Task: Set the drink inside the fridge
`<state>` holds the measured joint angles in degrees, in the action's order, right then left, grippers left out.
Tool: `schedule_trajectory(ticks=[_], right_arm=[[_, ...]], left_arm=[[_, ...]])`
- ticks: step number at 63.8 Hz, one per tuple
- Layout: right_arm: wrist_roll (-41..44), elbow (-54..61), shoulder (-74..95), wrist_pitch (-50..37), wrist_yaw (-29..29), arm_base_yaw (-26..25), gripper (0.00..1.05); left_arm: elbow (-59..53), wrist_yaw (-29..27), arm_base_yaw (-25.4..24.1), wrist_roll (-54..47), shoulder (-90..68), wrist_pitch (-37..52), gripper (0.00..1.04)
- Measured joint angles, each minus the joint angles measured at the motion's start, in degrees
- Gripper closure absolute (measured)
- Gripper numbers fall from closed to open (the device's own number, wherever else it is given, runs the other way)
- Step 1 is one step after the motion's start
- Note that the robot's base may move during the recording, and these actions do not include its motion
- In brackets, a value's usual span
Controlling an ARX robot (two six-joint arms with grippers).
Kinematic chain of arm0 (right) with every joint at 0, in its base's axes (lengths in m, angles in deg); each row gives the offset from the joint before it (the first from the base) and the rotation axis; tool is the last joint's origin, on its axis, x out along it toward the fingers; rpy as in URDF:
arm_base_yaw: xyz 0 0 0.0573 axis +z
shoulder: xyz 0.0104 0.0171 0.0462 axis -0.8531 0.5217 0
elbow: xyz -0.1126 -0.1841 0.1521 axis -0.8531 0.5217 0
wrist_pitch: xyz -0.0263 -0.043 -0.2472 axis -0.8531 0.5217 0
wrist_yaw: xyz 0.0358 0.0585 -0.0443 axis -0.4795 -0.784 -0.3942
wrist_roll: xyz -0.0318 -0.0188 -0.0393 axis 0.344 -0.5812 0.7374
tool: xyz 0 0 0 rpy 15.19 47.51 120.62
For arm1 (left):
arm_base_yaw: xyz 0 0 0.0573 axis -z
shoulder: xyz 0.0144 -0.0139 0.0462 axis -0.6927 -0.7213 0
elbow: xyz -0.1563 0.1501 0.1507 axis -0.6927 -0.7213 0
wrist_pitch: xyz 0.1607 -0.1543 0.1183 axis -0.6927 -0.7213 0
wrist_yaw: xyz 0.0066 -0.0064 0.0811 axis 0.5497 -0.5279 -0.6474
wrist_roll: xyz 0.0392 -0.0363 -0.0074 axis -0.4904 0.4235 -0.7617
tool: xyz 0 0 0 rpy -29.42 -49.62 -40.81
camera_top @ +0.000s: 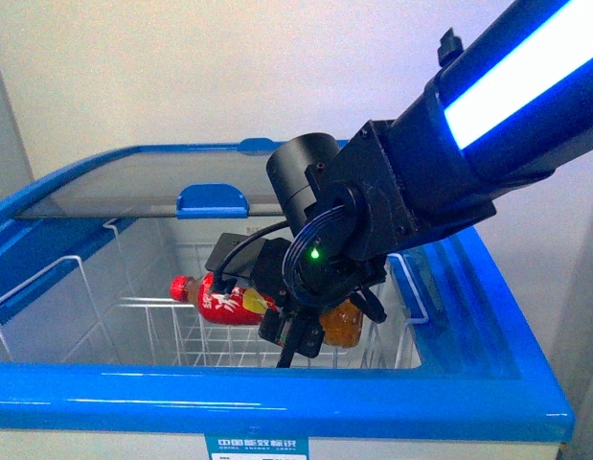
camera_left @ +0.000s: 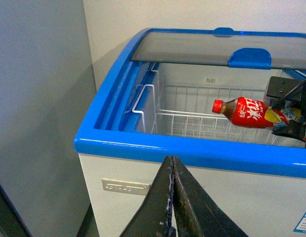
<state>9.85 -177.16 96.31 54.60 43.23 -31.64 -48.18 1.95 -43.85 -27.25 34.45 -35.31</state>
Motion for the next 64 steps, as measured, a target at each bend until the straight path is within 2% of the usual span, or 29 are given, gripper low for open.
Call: schedule_trajectory(ticks=[24, 43, 54, 64], right_arm=[[2.16, -0.61, 5.99, -8.76, 4.31, 1.11, 0.64], [0.5, 1.29, 0.76, -6.78, -0.76, 2.34, 0.08], [-3.76, 5.09, -7.1, -3.52, -4.96, 1.81, 0.07], [-11.37, 11.89, -18.84, 1.05, -11.89, 0.42, 0.07]], left_arm=[[0.0, 0.0, 0.0, 0.0, 0.0, -0.07, 1.02], [0.0, 0.0, 0.0, 0.0, 0.0, -0.07, 1.02], [0.0, 0.0, 0.0, 0.0, 0.0, -0.07, 1.02], [0.0, 0.0, 0.0, 0.0, 0.0, -0.07, 1.02]])
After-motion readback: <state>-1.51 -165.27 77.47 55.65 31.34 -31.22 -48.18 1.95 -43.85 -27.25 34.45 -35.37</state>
